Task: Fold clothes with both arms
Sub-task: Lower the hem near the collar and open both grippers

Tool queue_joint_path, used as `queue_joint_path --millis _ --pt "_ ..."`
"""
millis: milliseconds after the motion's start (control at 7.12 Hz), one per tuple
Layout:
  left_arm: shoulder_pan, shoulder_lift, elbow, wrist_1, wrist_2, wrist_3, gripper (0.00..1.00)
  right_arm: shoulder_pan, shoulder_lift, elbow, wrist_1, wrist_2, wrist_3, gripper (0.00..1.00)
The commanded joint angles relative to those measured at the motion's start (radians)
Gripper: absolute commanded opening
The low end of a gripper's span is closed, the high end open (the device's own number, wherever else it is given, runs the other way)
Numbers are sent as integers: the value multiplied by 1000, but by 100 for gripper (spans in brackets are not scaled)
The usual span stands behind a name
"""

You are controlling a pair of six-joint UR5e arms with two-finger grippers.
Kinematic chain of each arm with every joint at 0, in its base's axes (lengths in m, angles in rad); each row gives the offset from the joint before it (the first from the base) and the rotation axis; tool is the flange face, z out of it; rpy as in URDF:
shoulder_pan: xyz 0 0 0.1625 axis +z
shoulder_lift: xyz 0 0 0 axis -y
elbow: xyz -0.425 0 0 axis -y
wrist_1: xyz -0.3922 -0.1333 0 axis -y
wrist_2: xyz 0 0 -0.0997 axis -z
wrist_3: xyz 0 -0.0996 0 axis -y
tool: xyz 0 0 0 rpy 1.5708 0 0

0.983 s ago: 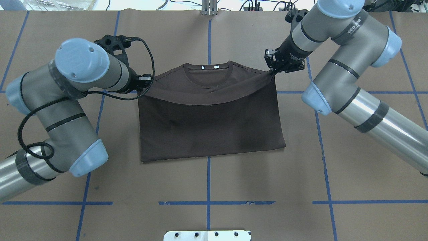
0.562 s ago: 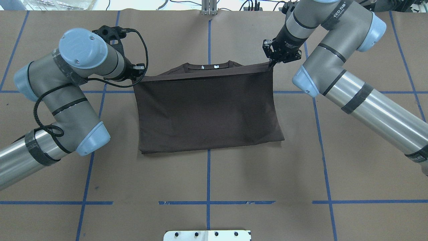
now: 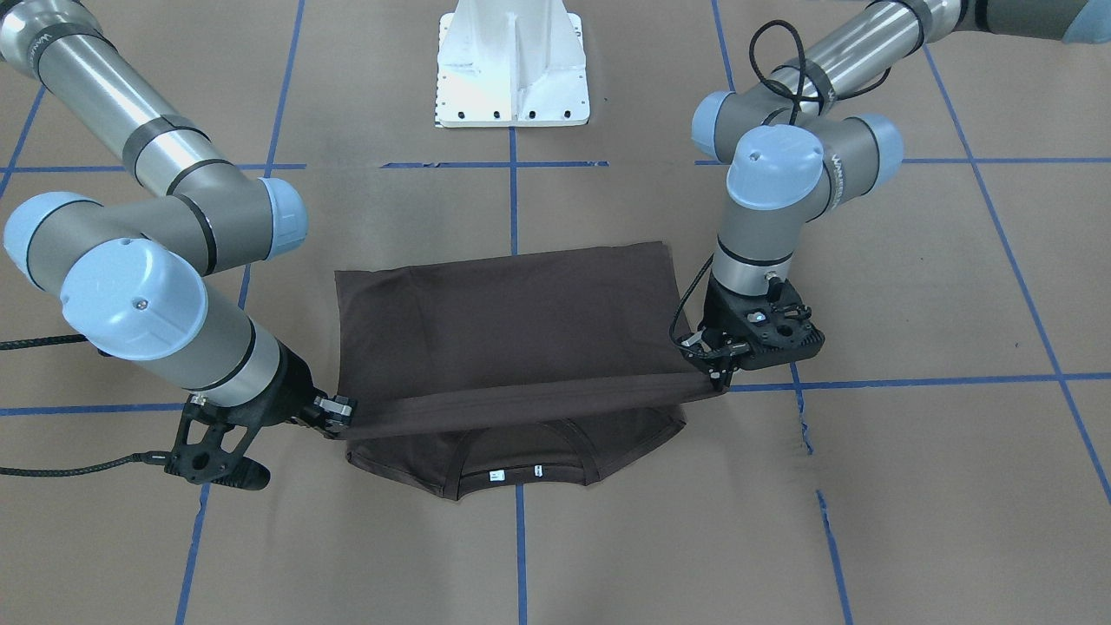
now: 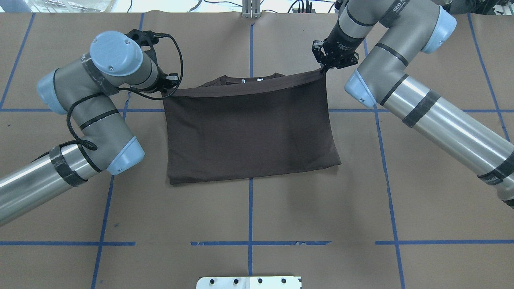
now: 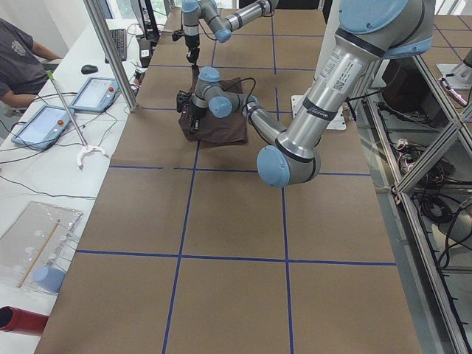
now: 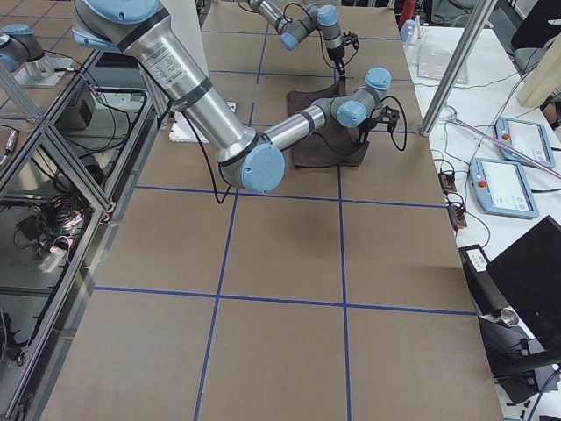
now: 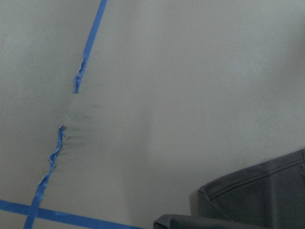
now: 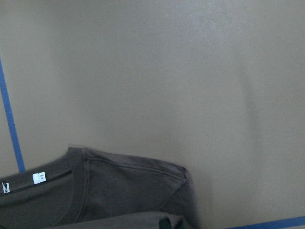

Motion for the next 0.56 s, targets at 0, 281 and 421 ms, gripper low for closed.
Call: queue_joint_path --millis 0,281,421 --pt "0 -22 30 -17 1 -1 0 -5 22 -100 128 -14 3 0" --pt "0 -30 32 -18 -2 1 0 -3 16 -115 148 -14 2 0" --pt "0 -31 38 -18 -2 1 0 -5 16 -115 148 -14 0 0"
